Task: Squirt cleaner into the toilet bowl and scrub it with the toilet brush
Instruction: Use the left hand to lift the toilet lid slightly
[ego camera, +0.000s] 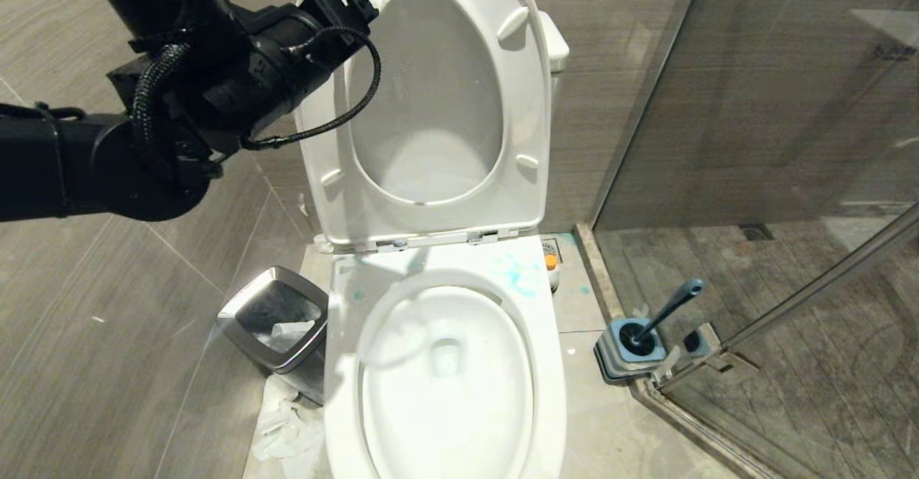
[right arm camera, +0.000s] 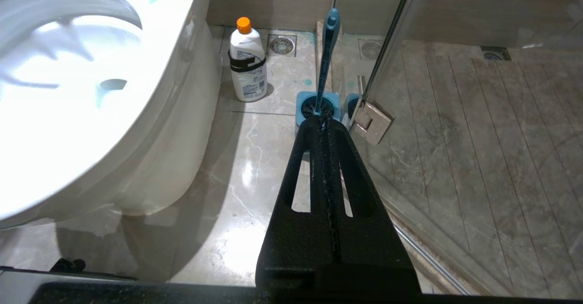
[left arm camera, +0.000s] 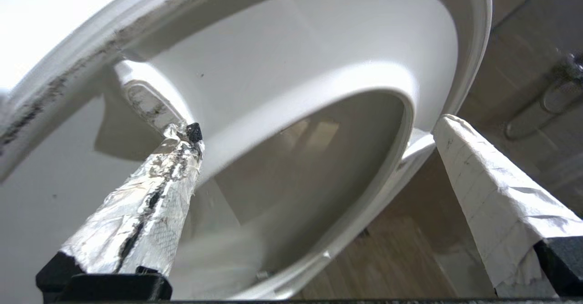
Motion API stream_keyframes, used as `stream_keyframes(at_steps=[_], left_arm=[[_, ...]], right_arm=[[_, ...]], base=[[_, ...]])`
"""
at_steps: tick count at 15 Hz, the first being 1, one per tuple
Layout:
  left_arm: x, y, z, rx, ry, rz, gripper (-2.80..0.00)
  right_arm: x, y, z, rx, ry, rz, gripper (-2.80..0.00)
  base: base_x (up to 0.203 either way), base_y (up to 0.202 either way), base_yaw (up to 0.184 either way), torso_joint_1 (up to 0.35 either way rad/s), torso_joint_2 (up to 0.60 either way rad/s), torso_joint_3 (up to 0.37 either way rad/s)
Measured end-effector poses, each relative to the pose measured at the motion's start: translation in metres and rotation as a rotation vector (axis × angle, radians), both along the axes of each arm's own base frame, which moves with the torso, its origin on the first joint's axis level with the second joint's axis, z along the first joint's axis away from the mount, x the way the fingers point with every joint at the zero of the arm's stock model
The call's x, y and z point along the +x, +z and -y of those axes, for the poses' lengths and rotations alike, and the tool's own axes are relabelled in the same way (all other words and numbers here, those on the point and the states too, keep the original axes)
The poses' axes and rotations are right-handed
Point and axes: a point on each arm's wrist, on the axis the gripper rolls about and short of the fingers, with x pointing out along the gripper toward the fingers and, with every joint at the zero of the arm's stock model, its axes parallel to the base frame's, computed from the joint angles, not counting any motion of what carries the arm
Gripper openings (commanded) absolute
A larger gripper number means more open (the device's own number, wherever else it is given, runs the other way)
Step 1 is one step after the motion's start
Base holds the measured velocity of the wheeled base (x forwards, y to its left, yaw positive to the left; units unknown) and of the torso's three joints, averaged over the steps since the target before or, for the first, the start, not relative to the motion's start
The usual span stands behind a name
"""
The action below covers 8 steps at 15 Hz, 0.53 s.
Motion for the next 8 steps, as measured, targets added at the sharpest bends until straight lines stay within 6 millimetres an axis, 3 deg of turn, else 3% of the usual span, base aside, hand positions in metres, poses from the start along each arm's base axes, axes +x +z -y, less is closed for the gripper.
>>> stream_keyframes(at_steps=[8], left_arm=[[0.028, -0.028, 0.017, 0.035, 0.134, 0.067, 0.0]], right_arm=[[0.0, 0.0, 0.0, 0.0, 0.001, 0.0, -2.8]], base=[[0.0, 0.0, 0.0, 0.0, 0.0, 0.0]])
